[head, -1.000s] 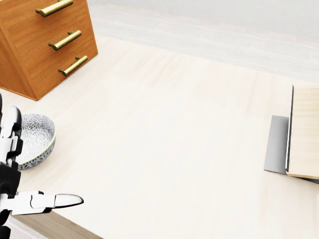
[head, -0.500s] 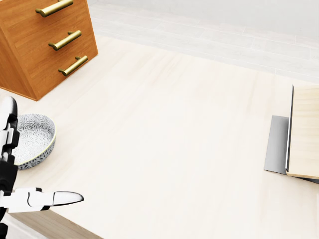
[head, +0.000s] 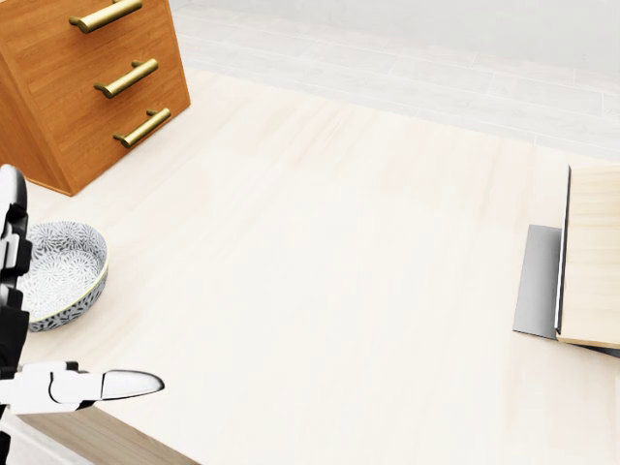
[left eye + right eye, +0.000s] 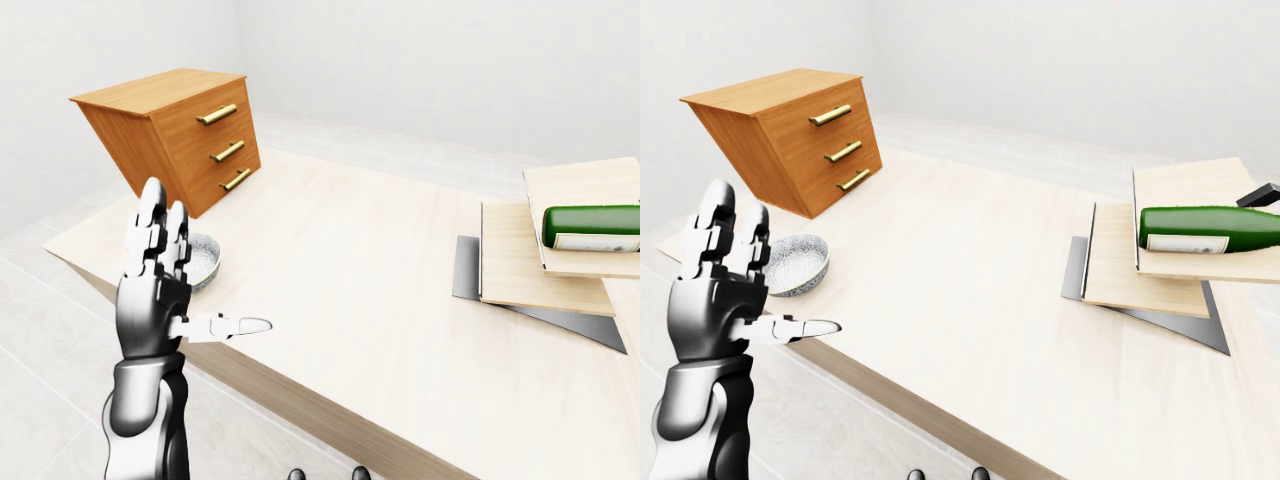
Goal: Put the wine bottle on the wine rack.
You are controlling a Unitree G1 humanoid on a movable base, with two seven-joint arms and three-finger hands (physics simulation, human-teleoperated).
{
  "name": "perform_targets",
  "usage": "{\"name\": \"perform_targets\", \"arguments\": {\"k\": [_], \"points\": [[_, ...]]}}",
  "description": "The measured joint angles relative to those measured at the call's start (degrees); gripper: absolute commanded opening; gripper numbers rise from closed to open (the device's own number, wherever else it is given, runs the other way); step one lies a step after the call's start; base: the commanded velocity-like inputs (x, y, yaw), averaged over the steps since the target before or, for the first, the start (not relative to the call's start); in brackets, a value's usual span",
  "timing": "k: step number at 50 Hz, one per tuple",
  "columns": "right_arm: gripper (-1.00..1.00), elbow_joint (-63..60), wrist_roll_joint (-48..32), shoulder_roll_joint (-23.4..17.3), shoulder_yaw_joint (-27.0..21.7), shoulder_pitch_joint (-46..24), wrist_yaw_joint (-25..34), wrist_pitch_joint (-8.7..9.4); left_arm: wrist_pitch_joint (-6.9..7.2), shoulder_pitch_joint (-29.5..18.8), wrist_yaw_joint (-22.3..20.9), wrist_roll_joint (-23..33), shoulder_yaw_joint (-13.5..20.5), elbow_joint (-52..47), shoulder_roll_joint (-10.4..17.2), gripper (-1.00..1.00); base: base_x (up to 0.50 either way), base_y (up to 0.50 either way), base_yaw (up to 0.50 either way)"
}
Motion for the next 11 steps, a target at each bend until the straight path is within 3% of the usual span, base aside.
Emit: {"name": "perform_targets", "arguments": {"k": [11], "points": [[1.00, -3.8, 3.7, -3.5, -2.0, 2.3, -0.3, 0.00, 0.00, -0.4, -0.1, -0.1, 0.0, -1.2, 0.2, 1.00, 0.00, 0.00, 0.00]]}}
